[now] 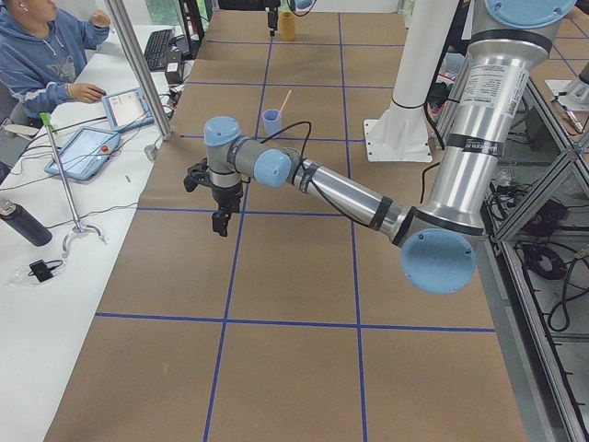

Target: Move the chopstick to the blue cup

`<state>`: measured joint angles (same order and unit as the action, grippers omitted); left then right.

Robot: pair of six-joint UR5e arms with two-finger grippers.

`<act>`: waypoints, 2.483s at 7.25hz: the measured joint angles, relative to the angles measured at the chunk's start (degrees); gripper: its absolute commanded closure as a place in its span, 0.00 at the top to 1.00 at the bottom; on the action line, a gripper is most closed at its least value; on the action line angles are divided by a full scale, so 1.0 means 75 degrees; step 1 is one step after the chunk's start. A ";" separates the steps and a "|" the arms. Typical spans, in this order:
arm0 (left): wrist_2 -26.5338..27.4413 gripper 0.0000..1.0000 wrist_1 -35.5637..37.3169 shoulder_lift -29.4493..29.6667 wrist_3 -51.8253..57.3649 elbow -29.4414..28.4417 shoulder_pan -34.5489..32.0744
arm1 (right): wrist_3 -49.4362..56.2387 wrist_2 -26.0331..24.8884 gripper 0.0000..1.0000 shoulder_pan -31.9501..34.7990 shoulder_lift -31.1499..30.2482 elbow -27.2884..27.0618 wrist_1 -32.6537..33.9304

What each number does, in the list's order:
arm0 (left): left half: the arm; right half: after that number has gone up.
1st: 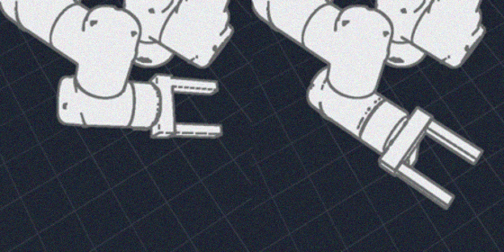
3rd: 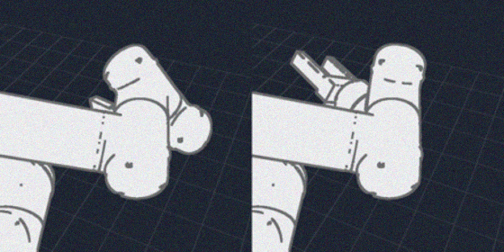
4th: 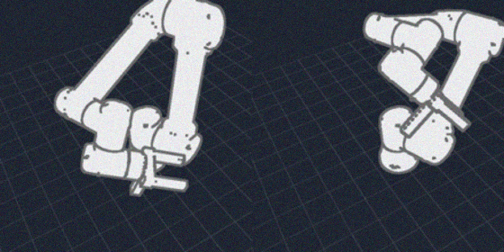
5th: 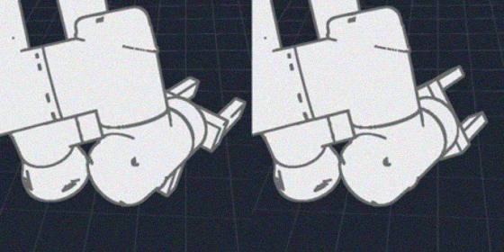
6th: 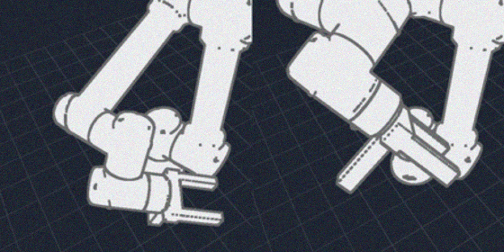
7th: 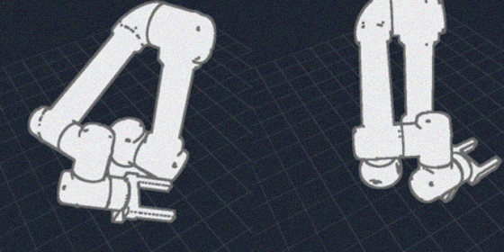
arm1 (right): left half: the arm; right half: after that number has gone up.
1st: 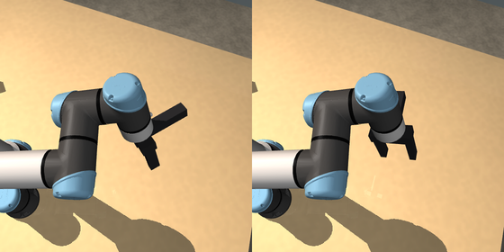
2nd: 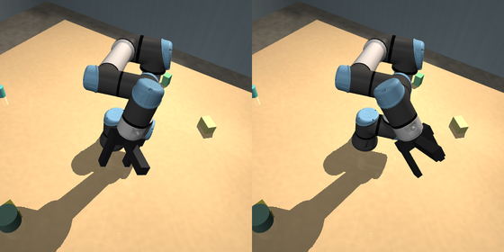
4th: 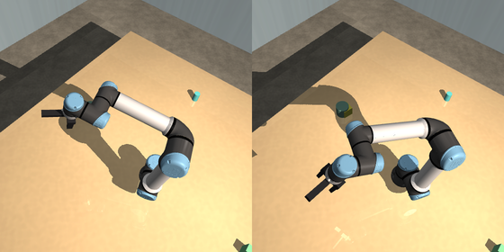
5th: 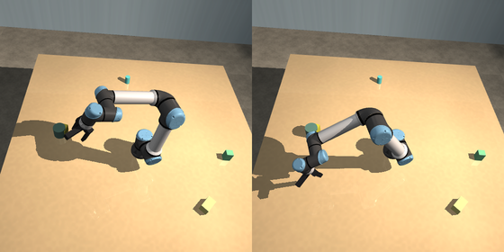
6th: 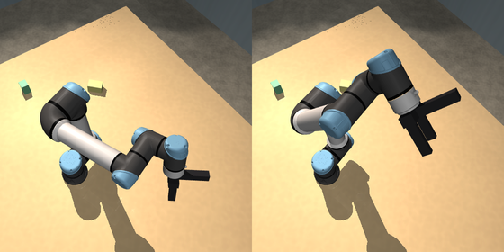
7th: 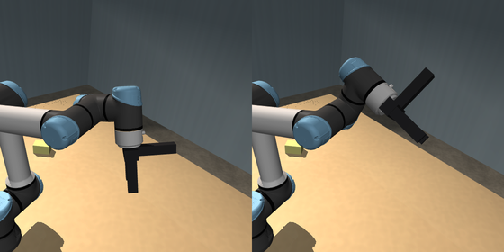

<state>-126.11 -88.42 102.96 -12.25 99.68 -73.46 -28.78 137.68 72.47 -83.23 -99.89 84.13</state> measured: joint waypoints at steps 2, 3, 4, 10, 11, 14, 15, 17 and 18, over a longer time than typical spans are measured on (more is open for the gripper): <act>-0.0244 0.98 -0.0309 -0.0022 0.0854 -0.0687 -0.0555 | 0.1860 -0.0427 1.00 0.0736 -0.0677 0.0156 0.0005; -0.0552 0.98 -0.0418 -0.0093 0.1111 -0.1091 -0.0974 | 0.2317 -0.0463 1.00 0.0997 -0.0838 0.0196 0.0007; -0.0771 0.98 -0.0597 -0.0238 0.1220 -0.1529 -0.1482 | 0.2531 -0.0463 1.00 0.1227 -0.0913 0.0207 0.0008; -0.1125 0.98 -0.1469 -0.0460 0.0144 -0.1866 -0.1966 | 0.2932 -0.0666 1.00 0.1584 -0.1045 0.0360 0.0036; -0.1108 0.98 -0.1393 -0.0312 0.0011 -0.1842 -0.1821 | 0.2933 -0.0667 1.00 0.1587 -0.1100 0.0309 0.0015; -0.1044 0.98 -0.1339 -0.0056 -0.0507 -0.1485 -0.1232 | 0.2926 -0.0631 1.00 0.1587 -0.1248 0.0087 -0.0001; -0.0985 0.98 -0.1338 -0.0210 -0.0558 -0.1142 -0.1087 | 0.2899 -0.0427 1.00 0.1587 -0.1243 0.0093 0.0011; -0.0953 0.98 -0.1326 -0.0574 -0.0564 -0.0590 -0.0997 | 0.2848 -0.0079 1.00 0.1587 -0.1193 0.0099 0.0068; -0.0944 0.98 -0.1321 -0.0693 -0.0392 -0.0526 -0.1017 | 0.2846 -0.0360 1.00 0.1587 -0.1186 0.0034 0.0081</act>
<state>-133.19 -98.33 97.76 -15.19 95.73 -81.08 -7.44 134.98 84.37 -92.13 -99.64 84.74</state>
